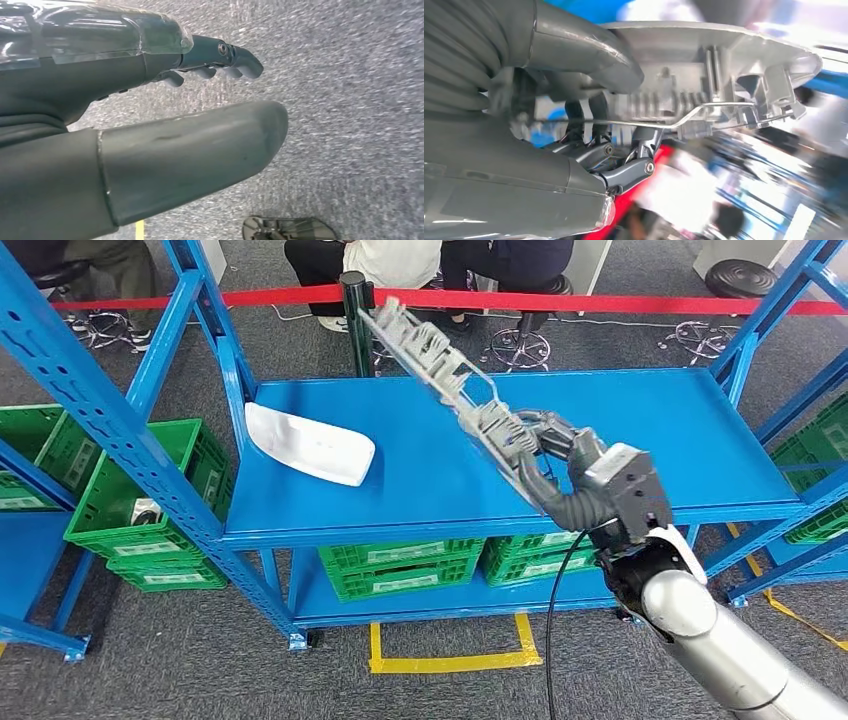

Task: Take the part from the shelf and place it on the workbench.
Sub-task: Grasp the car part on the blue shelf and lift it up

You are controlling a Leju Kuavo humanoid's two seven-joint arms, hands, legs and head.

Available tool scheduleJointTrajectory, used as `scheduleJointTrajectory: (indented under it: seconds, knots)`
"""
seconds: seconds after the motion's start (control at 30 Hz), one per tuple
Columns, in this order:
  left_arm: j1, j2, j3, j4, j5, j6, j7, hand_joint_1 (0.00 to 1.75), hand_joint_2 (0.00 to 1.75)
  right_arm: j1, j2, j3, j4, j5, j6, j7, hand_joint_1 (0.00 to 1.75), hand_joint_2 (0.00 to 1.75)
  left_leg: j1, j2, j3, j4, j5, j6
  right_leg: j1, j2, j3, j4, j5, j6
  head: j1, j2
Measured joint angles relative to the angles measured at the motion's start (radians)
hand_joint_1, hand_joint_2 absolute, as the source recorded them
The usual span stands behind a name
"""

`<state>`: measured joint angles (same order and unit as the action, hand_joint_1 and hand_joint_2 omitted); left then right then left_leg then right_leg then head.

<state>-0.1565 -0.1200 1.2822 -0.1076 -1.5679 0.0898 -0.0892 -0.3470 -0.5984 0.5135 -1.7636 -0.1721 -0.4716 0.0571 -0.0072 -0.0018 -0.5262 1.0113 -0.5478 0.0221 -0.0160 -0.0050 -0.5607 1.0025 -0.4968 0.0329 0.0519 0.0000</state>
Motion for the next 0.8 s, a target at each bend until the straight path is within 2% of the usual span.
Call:
scheduleJointTrajectory:
  seconds: [0.23,0.37,0.57,0.8]
  knots:
    - [0.0,0.0,0.01,0.0,0.0,0.002,-0.011,0.0,0.0,0.046,0.02,-0.107,-0.151,-0.015,-0.004,-0.017,1.75,1.75,-0.001,0.003,0.001,0.0,0.0,0.0,0.0,0.002,0.0,-0.001,0.0,0.0,0.0,0.0]
    - [0.0,0.0,0.012,0.0,0.0,0.003,-0.055,0.0,1.75,0.065,0.029,-0.14,-0.203,-0.028,-0.011,-0.053,1.75,1.75,-0.001,0.004,0.001,0.0,0.0,0.0,0.0,0.003,0.0,-0.001,0.0,0.0,0.0,0.0]
    - [-0.001,0.0,0.013,0.0,0.007,0.032,-0.106,0.0,1.75,0.074,0.051,-0.16,-0.336,0.021,-0.021,-0.088,1.75,1.75,0.0,0.006,0.002,0.0,-0.001,0.001,0.0,0.005,-0.001,-0.001,0.0,0.0,-0.001,0.0]
    - [-0.001,0.0,0.016,0.0,0.029,0.062,-0.15,0.0,1.75,0.122,0.101,-0.129,-0.466,0.123,-0.001,-0.124,1.75,1.75,0.0,0.005,0.002,-0.001,-0.002,0.0,0.0,0.005,0.0,0.0,-0.001,-0.001,-0.001,0.0]
